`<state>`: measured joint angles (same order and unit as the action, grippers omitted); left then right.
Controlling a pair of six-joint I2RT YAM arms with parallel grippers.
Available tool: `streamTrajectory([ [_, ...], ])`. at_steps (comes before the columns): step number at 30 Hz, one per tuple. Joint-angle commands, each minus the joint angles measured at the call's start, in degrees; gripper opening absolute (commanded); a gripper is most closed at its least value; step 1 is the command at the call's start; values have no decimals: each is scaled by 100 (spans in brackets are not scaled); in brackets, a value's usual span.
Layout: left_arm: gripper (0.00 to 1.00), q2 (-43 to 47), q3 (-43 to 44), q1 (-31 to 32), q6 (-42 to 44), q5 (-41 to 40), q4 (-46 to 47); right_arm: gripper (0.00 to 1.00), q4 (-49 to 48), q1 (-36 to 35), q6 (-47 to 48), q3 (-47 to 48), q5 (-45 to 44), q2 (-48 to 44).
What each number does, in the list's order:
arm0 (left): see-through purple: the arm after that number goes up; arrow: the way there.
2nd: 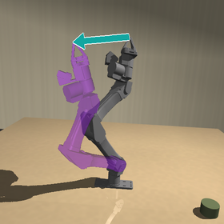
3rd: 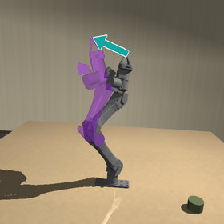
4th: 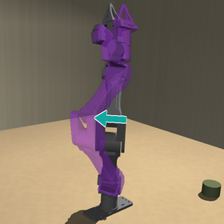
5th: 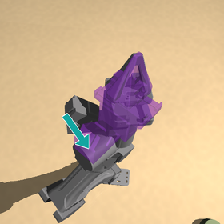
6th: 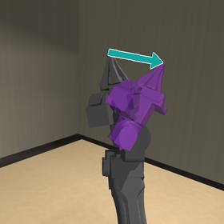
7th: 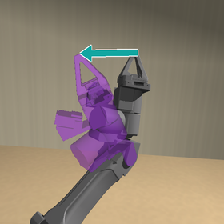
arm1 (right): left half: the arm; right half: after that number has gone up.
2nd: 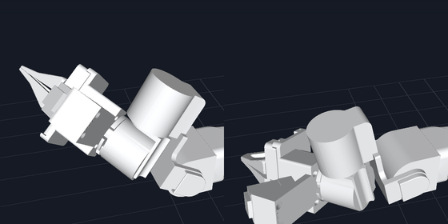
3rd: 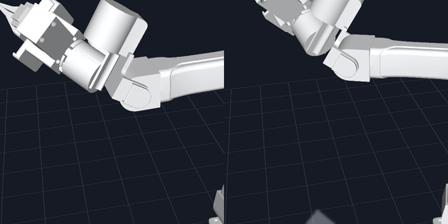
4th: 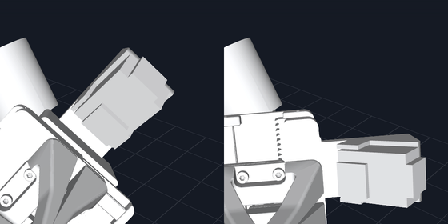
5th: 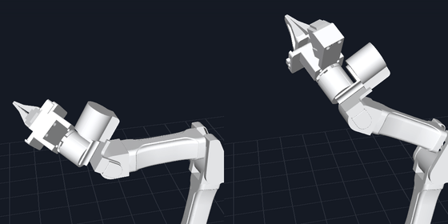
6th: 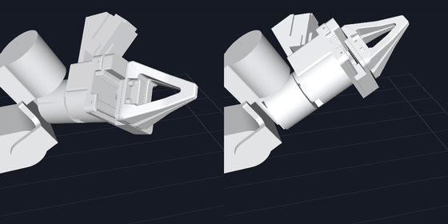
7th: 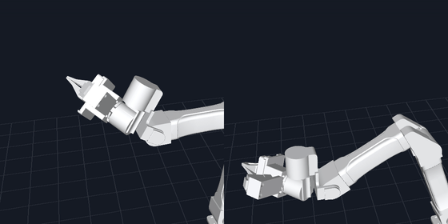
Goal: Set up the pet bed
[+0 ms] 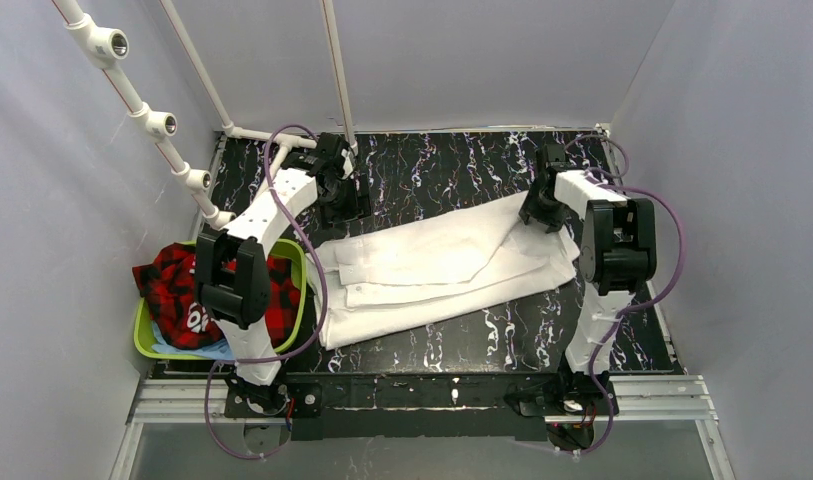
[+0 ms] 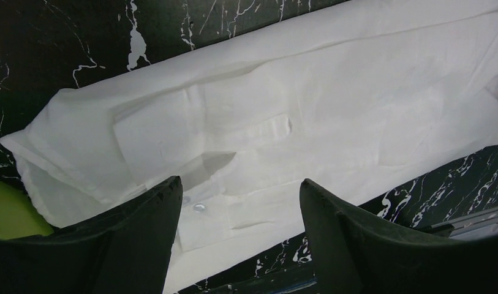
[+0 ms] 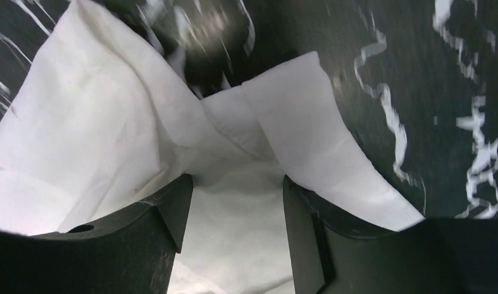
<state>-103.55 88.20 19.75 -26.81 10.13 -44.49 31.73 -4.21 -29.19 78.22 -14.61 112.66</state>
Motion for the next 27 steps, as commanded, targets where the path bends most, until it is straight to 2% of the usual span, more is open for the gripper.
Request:
streamTrajectory([
  [1, 69, 129, 178, -122, 46, -35, -313, 64, -489, 192, 157, 646, -55, 903],
  [5, 70, 276, 186, -202, 44, -9, -544, 62, -610, 330, 494, 1879, -120, 1835],
  [9, 71, 360, 146, -271, 70, 64, -703, 64, -1363, 324, 1017, 2937, 863, 2416],
  [12, 72, 389, 7, -356, -13, 225, -646, 65, -1469, 301, 1034, 3503, 1240, 2341],
  [14, 72, 462, -163, -434, -106, 338, -507, 66, -1087, 224, 702, 3615, 759, 1920],
  [16, 73, 582, -356, -514, -207, 415, -318, 69, -483, 58, 91, 3305, -176, 1197],
  [20, 73, 770, -657, -654, -321, 398, -112, 73, -954, -661, -80, 1490, -127, -468],
  [24, 73, 980, -920, -770, -329, 400, 64, 73, -1429, -1800, -237, 215, 731, -1195],
  [27, 74, 1144, -1083, -833, -327, 419, 163, 64, -1686, -2595, -322, -185, 1314, -1161],
])
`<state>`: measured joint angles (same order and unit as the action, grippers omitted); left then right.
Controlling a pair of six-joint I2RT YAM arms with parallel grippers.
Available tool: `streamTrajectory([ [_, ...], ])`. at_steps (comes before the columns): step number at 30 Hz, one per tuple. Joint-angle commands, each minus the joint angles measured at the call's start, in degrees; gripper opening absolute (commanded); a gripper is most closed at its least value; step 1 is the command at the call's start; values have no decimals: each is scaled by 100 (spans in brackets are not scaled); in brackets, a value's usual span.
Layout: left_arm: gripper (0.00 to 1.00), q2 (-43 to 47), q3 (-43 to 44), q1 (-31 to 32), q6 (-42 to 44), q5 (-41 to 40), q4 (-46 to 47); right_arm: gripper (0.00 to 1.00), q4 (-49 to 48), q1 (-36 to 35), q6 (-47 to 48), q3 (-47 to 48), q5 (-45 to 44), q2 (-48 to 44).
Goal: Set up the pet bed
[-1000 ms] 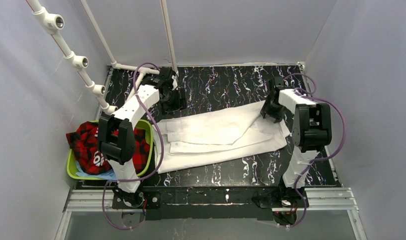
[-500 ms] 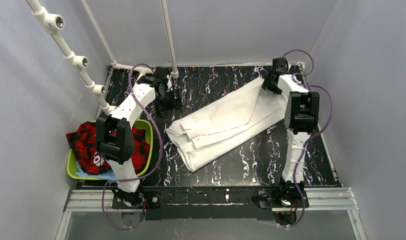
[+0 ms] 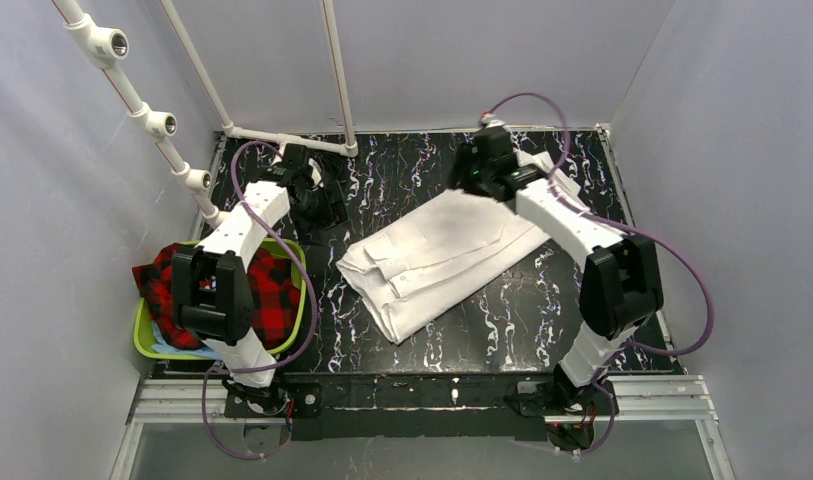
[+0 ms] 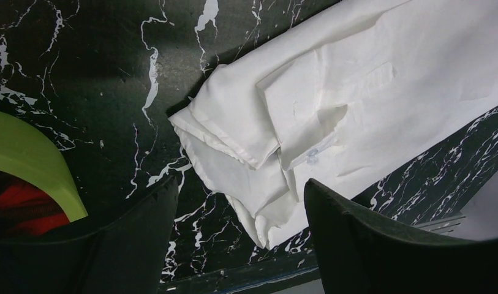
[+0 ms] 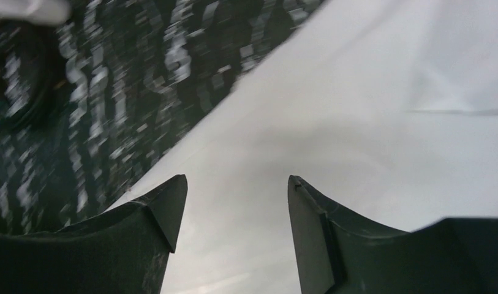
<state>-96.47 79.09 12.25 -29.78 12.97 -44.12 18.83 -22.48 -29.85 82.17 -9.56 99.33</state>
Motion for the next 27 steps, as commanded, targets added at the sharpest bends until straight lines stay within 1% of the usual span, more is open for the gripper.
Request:
streamTrajectory([
  [1, 74, 485, -208, -100, -22, 146, 157, 59, -466, -983, -257, -642, 896, 234],
  [3, 75, 577, -285, -128, 14, 168, 190, 51, -613, -1304, -261, -694, 1238, 376],
  [6, 76, 689, -398, -152, 51, 186, 215, 40, -857, -1678, -229, -677, 1451, 605],
  [9, 76, 773, -510, -170, 62, 227, 232, 34, -830, -1952, -175, -517, 1541, 956],
  [13, 77, 829, -582, -180, 35, 261, 309, 30, -726, -2146, -133, -518, 1740, 1349],
  [15, 77, 811, -583, -188, 21, 344, 360, 29, -426, -2239, 174, -513, 1790, 1459],
  [17, 77, 774, -572, -188, 16, 422, 397, 29, -179, -2313, 571, -643, 2036, 1498],
  [20, 77, 714, -567, -195, 39, 497, 417, 26, 215, -2546, 1456, -948, 2303, 1317],
  [22, 77, 663, -578, -188, 81, 513, 426, 25, 469, -2643, 1910, -1129, 2506, 1135],
  [25, 77, 545, -604, -188, 99, 570, 467, 24, 946, -2648, 2266, -1108, 2831, 889],
  [27, 77, 449, -612, -188, 131, 713, 510, 25, 1010, -2631, 2277, -1023, 2653, 584],
])
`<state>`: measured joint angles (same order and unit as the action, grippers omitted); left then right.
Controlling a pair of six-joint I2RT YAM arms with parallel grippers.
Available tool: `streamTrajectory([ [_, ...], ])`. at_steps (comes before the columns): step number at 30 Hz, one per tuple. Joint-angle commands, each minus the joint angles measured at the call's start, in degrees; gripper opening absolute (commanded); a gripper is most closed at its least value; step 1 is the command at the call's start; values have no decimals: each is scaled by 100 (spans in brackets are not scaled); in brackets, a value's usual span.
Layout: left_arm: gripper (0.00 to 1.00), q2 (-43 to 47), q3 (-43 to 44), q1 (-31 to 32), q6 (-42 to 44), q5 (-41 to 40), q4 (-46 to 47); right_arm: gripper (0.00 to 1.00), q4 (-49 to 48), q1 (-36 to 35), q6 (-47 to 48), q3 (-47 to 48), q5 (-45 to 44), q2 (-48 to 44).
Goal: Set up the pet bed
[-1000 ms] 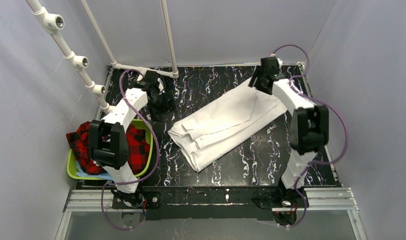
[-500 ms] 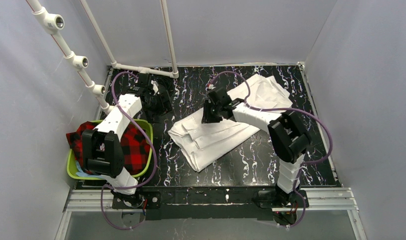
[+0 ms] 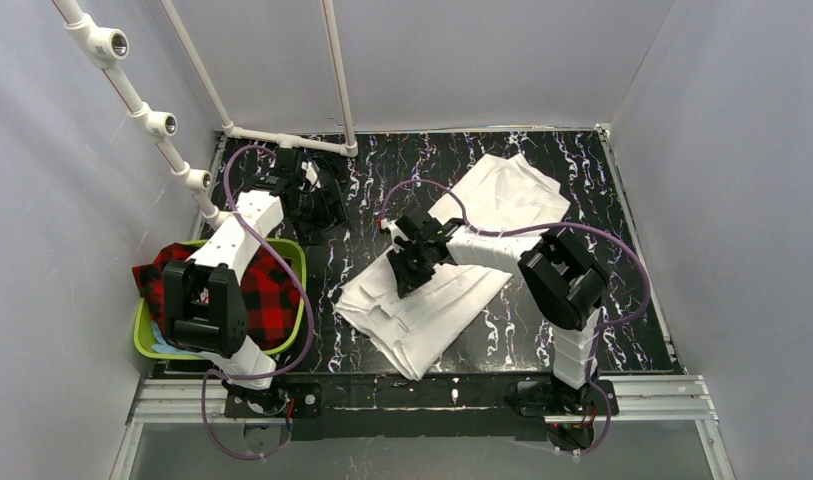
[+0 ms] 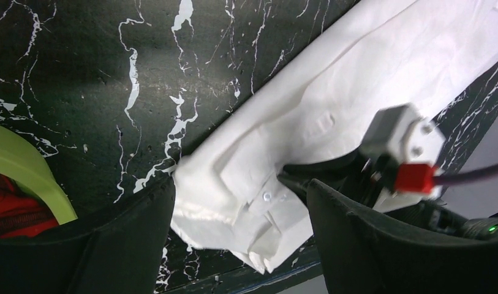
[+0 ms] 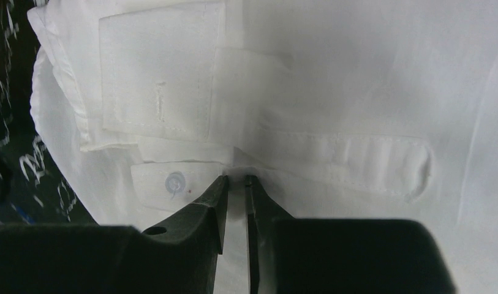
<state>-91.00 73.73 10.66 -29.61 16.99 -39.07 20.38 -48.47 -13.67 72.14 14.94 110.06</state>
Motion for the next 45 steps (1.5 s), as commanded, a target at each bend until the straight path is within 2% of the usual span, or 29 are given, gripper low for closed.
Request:
streamTrajectory([
  [1, 77, -143, -95, -28, 133, 424, 28, 26, 724, 25, 548, -12, -6, -695],
  [2, 77, -161, -133, -31, 134, 537, 72, 30, 526, 125, 395, -63, -193, -915],
  [5, 78, -62, -450, -28, 96, 654, 321, 66, 26, 661, -435, -306, -1190, -1535],
  [7, 78, 4, -589, -28, 139, 625, 364, 88, 7, 1062, -977, -403, -2341, -1793],
  [8, 79, 30, -610, -33, 180, 587, 327, 95, 189, 1232, -1240, -376, -2905, -1845],
  [9, 79, 52, -615, -33, 225, 537, 283, 98, 414, 1416, -1464, -314, -3417, -1811],
  [14, 81, 149, -612, -28, 373, 297, 124, 99, 1689, 2199, -1963, 553, -4302, -928],
  [16, 81, 161, -600, -34, 385, 278, 103, 98, 1768, 2326, -1981, 901, -4580, -557],
  [19, 81, 161, -606, -29, 377, 291, 93, 98, 1557, 2660, -2019, 1213, -4499, -41],
  [24, 81, 175, -619, -35, 391, 324, 47, 98, 1410, 2956, -1737, 1837, -4100, 1002],
  [31, 83, 231, -545, -38, 494, 166, -37, 90, 438, 2946, -108, 1980, -2188, 1742],
  [35, 84, 160, -489, -33, 531, 60, -42, 89, 401, 2881, 898, 2478, -1545, 2182],
  [37, 84, 121, -432, -37, 546, 23, -100, 88, 536, 2878, 1140, 2835, -1606, 2263],
  [39, 84, 109, -393, -37, 555, -29, -145, 88, 730, 2878, 998, 3181, -2073, 2159],
  [42, 84, 137, -356, -46, 570, -102, -169, 89, 1242, 2879, 291, 3610, -2609, 1669],
  [45, 84, 133, -321, -46, 556, -111, -167, 90, 1419, 2857, -702, 3176, -2738, 728],
])
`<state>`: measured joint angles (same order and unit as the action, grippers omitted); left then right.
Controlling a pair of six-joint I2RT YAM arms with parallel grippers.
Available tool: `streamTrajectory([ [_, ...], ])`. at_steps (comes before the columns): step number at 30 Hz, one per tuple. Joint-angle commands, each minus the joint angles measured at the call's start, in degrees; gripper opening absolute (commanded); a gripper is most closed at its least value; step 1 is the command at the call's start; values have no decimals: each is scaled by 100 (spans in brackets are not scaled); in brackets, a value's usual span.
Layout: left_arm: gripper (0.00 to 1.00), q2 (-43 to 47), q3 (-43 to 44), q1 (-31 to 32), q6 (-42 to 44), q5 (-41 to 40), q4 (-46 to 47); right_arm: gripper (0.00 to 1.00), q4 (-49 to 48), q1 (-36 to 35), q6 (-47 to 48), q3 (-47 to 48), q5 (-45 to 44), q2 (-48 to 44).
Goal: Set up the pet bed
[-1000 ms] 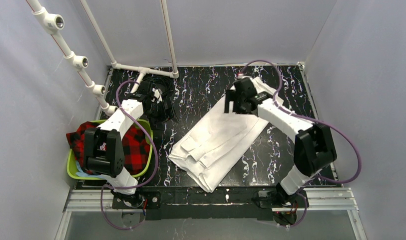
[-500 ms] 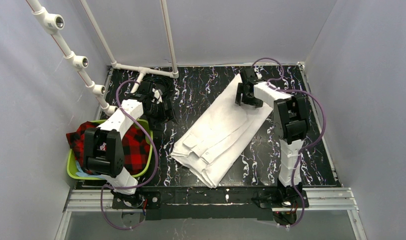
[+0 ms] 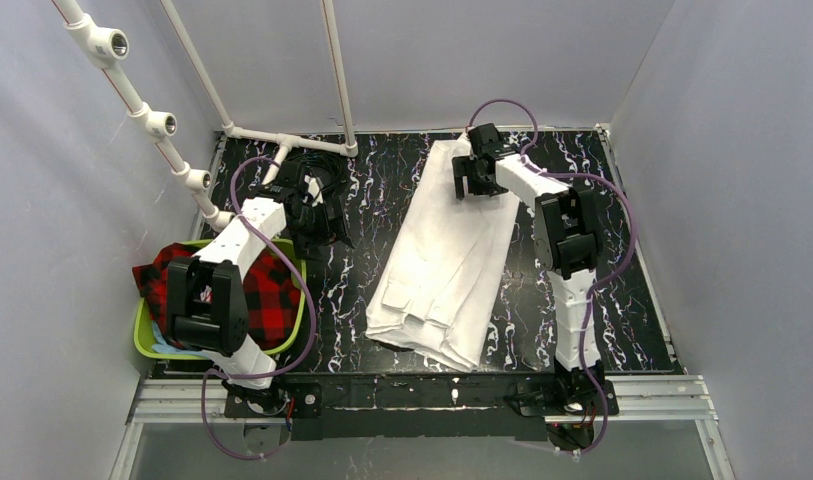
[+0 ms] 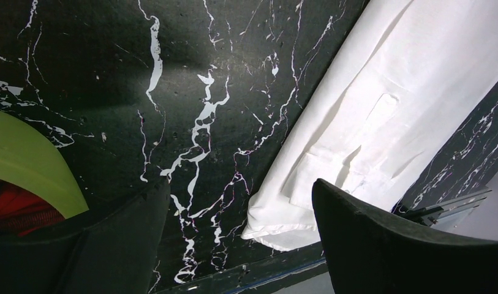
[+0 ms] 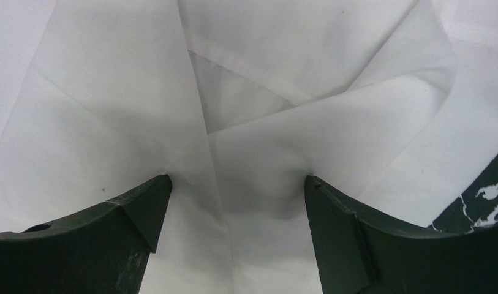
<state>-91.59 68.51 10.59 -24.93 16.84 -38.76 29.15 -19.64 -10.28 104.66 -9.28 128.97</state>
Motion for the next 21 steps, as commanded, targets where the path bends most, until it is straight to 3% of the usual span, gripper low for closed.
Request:
streamTrajectory([
  [1, 84, 194, 206, -44, 70, -89, -194, 89, 434, -62, -1254, -420, -120, -1483],
  [5, 84, 244, 177, -44, 47, -60, -159, 87, -38, -744, -1397, -1719, 503, -2390],
  [10, 86, 568, 48, -39, -48, -136, -254, 65, -570, -1944, -1810, -2967, 1150, -2903],
  [13, 98, 945, -241, -44, 15, 33, -7, 58, -693, -2611, -2135, -3363, 997, -2958],
  [16, 98, 1150, -447, -39, 84, 307, 209, 51, -701, -2876, -2672, -3773, 749, -2990],
  [21, 98, 1270, -637, -11, 33, 1371, 500, 50, -298, -3092, -2910, -4289, 463, -2984],
])
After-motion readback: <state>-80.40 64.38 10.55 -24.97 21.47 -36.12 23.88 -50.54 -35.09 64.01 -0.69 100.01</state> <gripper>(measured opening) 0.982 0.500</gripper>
